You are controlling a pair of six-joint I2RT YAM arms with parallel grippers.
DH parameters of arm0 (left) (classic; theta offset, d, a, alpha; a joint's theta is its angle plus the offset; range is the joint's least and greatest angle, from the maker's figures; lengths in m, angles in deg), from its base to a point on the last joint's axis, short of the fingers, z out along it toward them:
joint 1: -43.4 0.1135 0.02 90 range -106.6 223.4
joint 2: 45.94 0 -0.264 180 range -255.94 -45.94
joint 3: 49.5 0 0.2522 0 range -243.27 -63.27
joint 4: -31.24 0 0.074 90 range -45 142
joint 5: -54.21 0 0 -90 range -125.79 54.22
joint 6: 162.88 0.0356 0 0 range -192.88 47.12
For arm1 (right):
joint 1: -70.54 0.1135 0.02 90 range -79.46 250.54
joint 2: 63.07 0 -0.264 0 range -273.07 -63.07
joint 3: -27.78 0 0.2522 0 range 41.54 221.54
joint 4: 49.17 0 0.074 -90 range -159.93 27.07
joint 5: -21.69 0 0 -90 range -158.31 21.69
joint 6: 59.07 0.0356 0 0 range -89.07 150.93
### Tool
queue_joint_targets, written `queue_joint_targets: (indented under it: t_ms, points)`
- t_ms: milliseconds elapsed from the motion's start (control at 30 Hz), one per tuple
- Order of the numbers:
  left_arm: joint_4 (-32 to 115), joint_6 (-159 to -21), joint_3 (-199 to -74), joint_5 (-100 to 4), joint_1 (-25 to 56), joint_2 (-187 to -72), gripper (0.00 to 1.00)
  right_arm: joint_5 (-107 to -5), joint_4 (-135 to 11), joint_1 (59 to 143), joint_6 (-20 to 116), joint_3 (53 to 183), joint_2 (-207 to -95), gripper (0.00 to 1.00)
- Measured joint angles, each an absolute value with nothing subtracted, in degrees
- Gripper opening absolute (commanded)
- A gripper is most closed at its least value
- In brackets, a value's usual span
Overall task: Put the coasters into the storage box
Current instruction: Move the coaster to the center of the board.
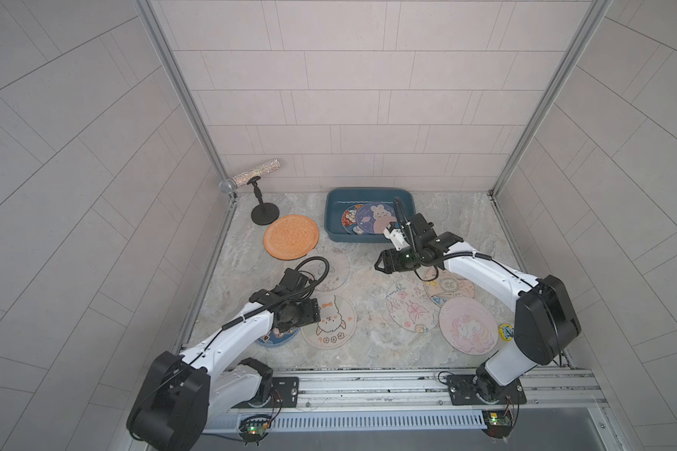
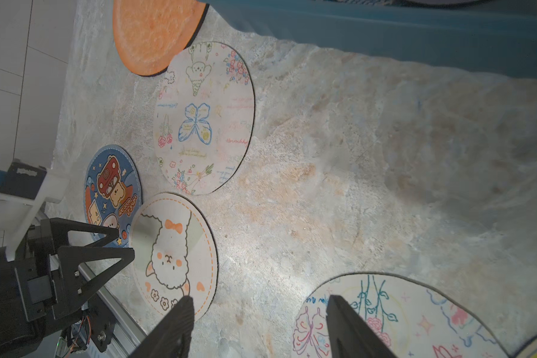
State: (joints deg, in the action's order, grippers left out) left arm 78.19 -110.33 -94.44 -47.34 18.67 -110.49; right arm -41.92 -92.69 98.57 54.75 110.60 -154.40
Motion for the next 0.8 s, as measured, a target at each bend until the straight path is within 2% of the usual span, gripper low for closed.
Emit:
queue_joint_targets:
  t_ms: [800]
  points:
    - [77.95,-112.10,-95.76,-45.87,15.21,-116.81,0.84,-41.94,-91.23,98.57,54.73,109.59,-153.57,0.73]
